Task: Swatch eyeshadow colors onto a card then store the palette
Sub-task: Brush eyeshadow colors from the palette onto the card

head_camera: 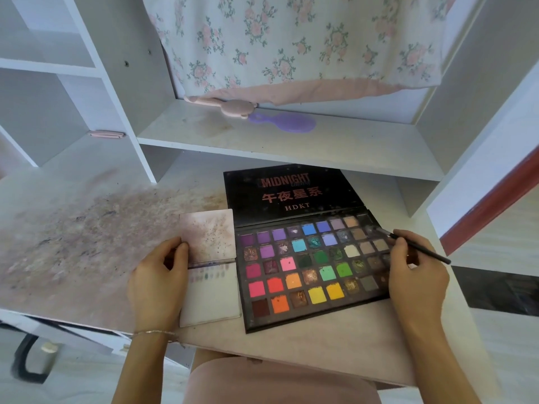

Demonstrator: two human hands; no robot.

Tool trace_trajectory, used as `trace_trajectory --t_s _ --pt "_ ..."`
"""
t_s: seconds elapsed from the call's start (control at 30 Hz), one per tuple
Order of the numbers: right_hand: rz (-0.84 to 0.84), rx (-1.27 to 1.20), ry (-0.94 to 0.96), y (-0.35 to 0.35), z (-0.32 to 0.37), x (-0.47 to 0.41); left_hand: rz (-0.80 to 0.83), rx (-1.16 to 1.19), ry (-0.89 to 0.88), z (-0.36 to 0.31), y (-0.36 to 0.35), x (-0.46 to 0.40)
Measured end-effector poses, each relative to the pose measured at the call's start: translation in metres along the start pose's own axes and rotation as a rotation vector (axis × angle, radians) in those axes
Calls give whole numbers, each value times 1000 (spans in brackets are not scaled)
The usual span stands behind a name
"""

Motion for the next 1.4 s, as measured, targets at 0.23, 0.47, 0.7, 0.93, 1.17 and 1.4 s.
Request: trace_trajectory --t_s 0.23,0.47,0.7,0.93,1.17,1.4 --pt "21 82 -16 -3 -4 -2 2 -5 -15 -1 0 0" --pt "24 69 -36 -3 -4 -2 10 3 -14 -2 0 0" --pt "99 -4 67 -5 8 10 16 6 -12 -2 1 0" --pt "419 -17 223 -31 36 46 6 7 -9 -1 1 0" --pt "700 -74 274 -73 59 89 -7 -5 -2 -4 1 -1" --pt "793 -19 251 -100 57 102 -7 -6 1 -3 2 -1"
Point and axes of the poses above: each hand's wrist, its own x-axis away from the middle knuckle, its own y-axis out of the back of the hand, z = x × y, the point moved 4 cm from there along -x, towards the middle knuckle, and after that the axes turned 15 degrees about -y, right-handed, at the moved point
